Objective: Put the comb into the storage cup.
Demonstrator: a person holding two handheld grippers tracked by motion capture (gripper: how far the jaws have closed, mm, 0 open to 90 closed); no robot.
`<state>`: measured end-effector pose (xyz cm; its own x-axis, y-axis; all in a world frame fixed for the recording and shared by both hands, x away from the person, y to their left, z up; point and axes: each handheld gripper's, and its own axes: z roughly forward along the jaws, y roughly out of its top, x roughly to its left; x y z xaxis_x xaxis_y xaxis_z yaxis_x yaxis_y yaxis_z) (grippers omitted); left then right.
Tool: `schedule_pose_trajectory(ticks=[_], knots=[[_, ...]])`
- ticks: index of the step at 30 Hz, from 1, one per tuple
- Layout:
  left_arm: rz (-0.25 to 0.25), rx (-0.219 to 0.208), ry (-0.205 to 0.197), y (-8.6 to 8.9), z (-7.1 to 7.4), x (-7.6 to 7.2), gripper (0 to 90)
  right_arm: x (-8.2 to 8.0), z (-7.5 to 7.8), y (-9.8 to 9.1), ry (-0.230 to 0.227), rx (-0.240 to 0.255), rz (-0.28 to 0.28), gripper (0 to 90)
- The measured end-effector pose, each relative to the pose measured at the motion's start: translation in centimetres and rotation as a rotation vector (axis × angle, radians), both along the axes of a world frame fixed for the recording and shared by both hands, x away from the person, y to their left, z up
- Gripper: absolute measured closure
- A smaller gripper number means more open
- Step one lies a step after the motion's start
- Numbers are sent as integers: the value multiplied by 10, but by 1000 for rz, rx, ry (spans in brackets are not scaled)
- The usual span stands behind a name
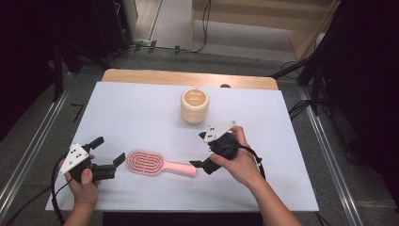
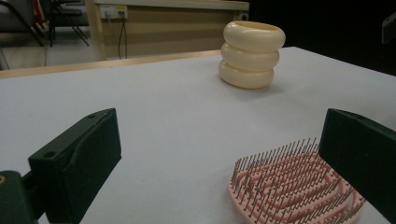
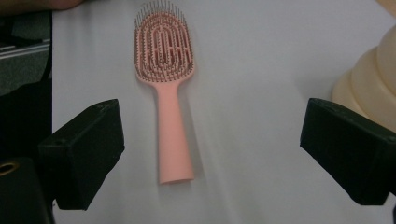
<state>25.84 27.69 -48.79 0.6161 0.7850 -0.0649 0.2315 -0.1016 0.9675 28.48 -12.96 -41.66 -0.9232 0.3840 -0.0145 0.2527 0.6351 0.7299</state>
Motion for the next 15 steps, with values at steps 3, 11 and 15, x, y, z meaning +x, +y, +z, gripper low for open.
schedule_pose_trajectory(ticks=[3, 11, 15], knots=[[0, 2, -2, 0, 0, 0, 0, 1, 0, 8, 8, -21, 16, 46], [-1, 1, -2, 0, 0, 0, 0, 0, -4, 26, 47, -93, 29, 45], [-1, 0, -2, 0, 0, 0, 0, 2, -7, 33, 67, -121, 28, 46]])
